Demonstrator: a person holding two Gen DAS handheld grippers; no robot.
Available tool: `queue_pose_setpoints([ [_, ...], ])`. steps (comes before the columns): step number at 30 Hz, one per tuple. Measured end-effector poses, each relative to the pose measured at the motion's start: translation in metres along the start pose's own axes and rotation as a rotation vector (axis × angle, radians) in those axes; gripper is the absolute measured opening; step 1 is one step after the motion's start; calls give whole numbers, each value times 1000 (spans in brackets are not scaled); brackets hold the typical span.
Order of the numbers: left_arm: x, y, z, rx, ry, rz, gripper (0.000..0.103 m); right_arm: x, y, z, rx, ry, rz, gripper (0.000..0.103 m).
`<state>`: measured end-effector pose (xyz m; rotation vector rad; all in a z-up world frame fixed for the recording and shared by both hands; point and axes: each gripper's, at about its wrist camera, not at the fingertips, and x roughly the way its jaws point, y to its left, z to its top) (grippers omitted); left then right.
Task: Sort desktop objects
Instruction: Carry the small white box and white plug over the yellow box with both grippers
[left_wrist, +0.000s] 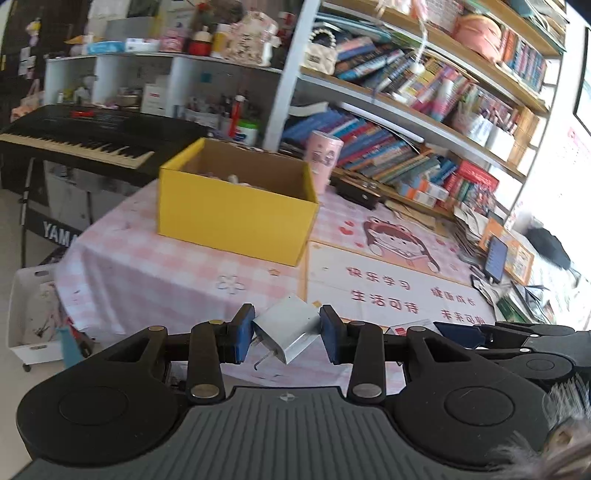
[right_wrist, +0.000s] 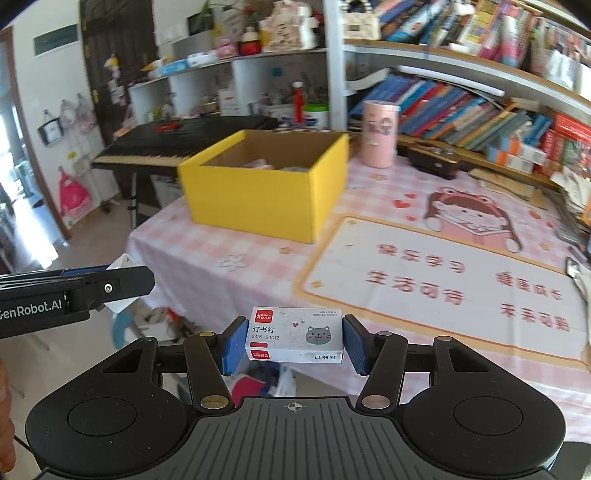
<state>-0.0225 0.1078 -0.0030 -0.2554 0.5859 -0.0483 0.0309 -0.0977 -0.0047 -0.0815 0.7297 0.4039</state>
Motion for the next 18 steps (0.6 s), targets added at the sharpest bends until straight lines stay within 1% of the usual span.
queue_pose_setpoints([
  [7, -13, 23, 0, -29, -20, 31, 36, 7, 32, 4, -52, -2, 46, 55],
  [13, -14, 36, 1, -46, -23, 34, 36, 16, 45, 7, -54, 19, 56, 55],
  [18, -6, 42, 4, -63, -19, 30, 36, 22, 51, 9, -67, 35, 59, 55],
])
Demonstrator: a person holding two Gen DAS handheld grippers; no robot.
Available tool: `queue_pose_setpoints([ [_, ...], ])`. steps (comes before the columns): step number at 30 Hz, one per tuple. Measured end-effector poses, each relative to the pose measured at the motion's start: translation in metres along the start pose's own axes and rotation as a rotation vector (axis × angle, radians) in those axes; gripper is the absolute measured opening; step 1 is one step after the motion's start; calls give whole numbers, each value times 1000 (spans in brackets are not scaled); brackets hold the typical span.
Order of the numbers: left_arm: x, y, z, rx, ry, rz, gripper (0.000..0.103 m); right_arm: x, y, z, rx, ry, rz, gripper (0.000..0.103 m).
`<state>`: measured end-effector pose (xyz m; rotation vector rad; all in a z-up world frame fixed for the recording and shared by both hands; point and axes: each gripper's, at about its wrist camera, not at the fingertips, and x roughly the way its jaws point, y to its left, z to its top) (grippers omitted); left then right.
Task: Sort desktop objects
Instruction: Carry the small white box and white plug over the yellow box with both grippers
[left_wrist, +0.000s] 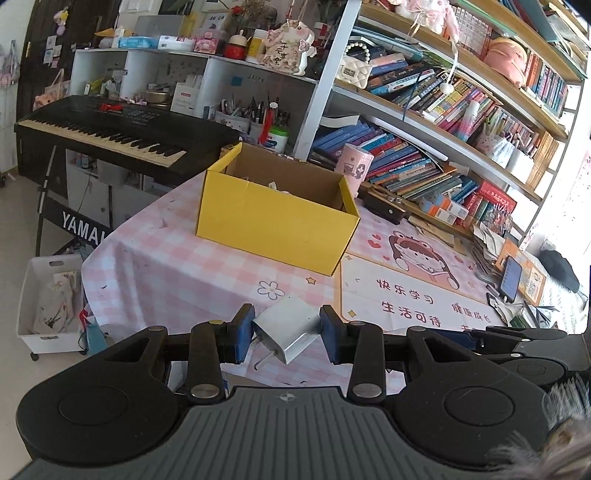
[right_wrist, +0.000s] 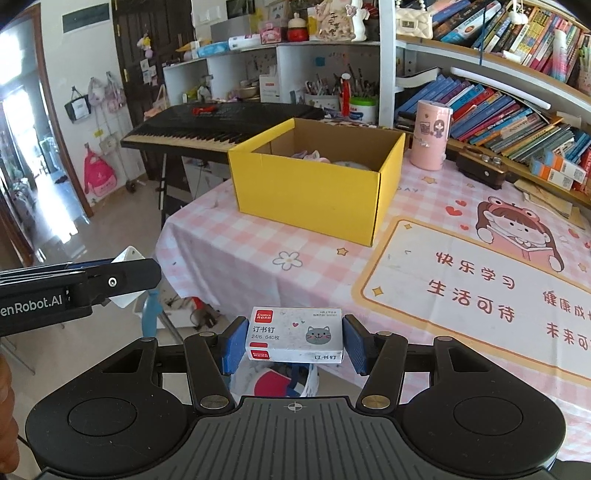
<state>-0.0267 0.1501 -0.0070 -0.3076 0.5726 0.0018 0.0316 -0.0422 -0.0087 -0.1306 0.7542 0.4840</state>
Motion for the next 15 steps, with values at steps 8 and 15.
queue_pose_setpoints([
  [8, 18, 1, 12, -4, 4, 1, 36, 14, -3, 11, -6, 19, 5, 55],
  [15, 47, -2, 39, -19, -23, 6, 36, 32, -17, 34, -27, 1, 18, 55],
])
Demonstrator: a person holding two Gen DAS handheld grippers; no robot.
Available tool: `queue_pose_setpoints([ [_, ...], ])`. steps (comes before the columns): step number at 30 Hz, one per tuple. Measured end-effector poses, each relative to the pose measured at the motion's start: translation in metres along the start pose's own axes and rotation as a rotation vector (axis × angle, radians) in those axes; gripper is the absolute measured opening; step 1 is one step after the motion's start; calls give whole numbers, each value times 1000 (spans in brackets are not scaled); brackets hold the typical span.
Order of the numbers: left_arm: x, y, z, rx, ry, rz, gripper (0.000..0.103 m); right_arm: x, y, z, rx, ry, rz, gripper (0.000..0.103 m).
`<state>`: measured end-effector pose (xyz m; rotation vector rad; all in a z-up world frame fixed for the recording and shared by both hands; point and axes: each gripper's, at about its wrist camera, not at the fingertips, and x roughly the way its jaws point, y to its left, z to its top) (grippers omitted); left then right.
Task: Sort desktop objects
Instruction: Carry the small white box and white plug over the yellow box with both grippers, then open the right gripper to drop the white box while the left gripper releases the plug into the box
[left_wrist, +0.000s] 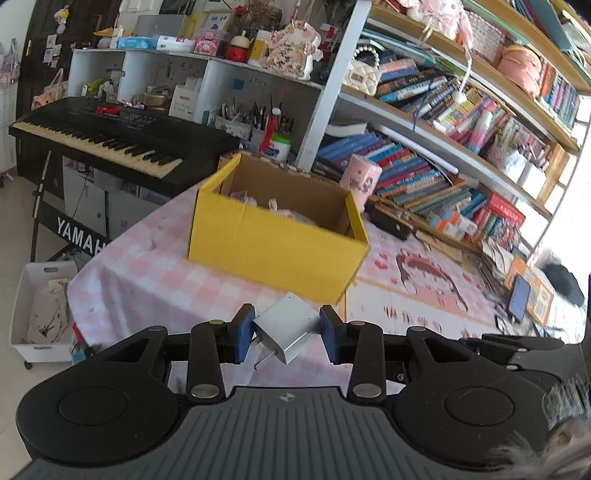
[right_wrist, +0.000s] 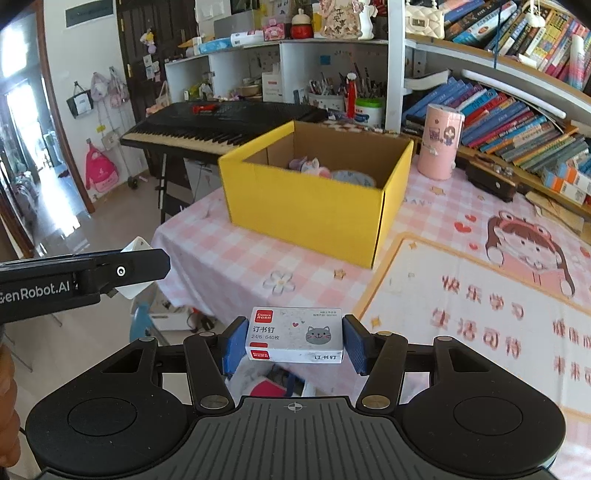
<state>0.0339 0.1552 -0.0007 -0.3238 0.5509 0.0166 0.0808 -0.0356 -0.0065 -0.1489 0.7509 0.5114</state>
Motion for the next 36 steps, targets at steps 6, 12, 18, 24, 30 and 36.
queue_pose_setpoints([
  [6, 38, -8, 42, -1, -44, 18, 36, 26, -21, 41, -2, -44, 33, 55],
  [12, 88, -18, 90, 30, -83, 45, 36, 50, -47, 91, -19, -119, 55, 55],
  [18, 159, -24, 129, 95, -57, 114, 36, 94, -72, 137, -52, -150, 59, 55],
  [24, 238, -20, 151, 197, 70, 164, 36, 165, -84, 168, -168, -78, 74, 55],
  [30, 296, -11, 160, 222, 207, 199, 36, 232, -83, 185, -371, 64, 89, 55],
  [36, 328, -5, 158, 196, 307, 221, 36, 267, -81, 191, -456, 174, 125, 55],
])
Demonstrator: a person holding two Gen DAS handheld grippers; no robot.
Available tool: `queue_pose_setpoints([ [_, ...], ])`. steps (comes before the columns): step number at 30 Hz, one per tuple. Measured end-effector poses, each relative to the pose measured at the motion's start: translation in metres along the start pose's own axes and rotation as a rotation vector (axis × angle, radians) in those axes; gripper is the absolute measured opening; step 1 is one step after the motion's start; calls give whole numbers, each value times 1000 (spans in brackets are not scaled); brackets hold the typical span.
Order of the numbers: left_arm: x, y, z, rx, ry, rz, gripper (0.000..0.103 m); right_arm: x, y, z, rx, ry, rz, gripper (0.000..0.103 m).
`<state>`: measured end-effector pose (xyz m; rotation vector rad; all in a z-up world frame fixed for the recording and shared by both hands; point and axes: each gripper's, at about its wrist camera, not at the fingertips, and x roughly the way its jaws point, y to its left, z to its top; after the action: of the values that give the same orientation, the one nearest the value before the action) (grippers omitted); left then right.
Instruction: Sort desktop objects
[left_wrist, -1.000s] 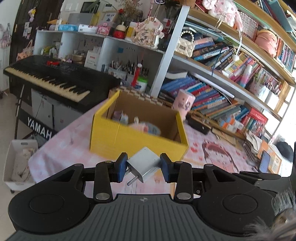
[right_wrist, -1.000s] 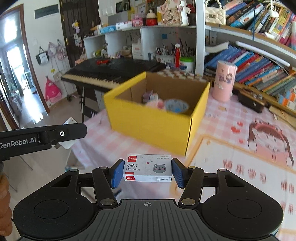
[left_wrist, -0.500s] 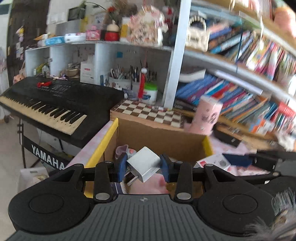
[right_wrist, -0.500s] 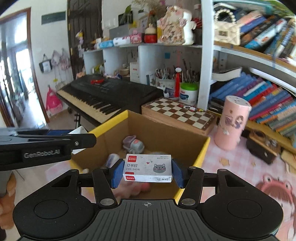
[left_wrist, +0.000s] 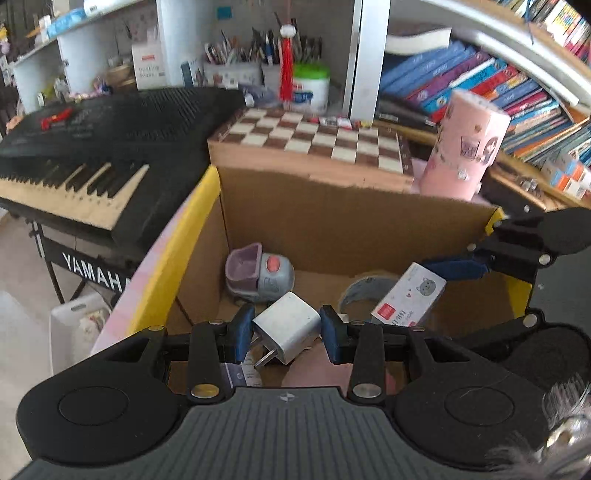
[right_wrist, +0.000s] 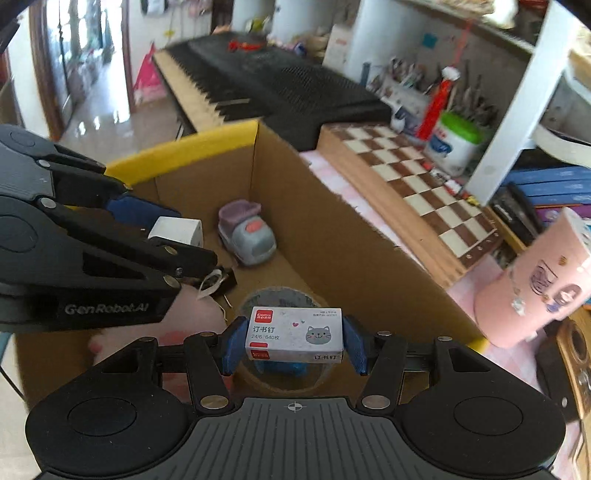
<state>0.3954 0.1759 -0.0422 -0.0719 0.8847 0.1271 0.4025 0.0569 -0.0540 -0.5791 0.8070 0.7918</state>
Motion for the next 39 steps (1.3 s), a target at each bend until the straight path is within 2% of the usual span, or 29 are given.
queue_pose_setpoints([
  [4, 3, -2, -1, 5, 6, 5, 37, 4, 1, 1, -6, 5, 14, 55],
  [5, 2, -2, -1, 2, -1, 8, 43, 2, 1, 1, -7, -7, 12, 56],
  [6, -1, -2, 0, 0, -12, 13, 54, 1, 1, 1, -7, -16, 7, 57],
  [8, -12, -2, 1, 0, -62, 30, 67, -3, 0, 1, 1, -27, -6, 57],
  [13, -66, 0, -5, -23, -223, -2, 71, -36, -8, -4, 85, -109, -33, 58],
  [19, -129, -4, -25, -39, -355, -46, 79, -101, 0, -22, 172, -233, -77, 58],
  [25, -186, -9, -58, -30, -455, -80, 89, -164, 18, -52, 255, -337, -171, 60],
  [27, -200, -9, -71, -24, -471, -87, 95, -182, 26, -64, 295, -369, -206, 65],
  [30, -221, -10, -90, 6, -485, -96, 101, -205, 41, -85, 362, -404, -262, 65],
  [34, -249, -11, -120, 39, -508, -100, 103, -231, 60, -114, 477, -432, -332, 65],
  [39, -275, -14, -163, 29, -519, -89, 103, -262, 95, -152, 585, -460, -444, 65],
])
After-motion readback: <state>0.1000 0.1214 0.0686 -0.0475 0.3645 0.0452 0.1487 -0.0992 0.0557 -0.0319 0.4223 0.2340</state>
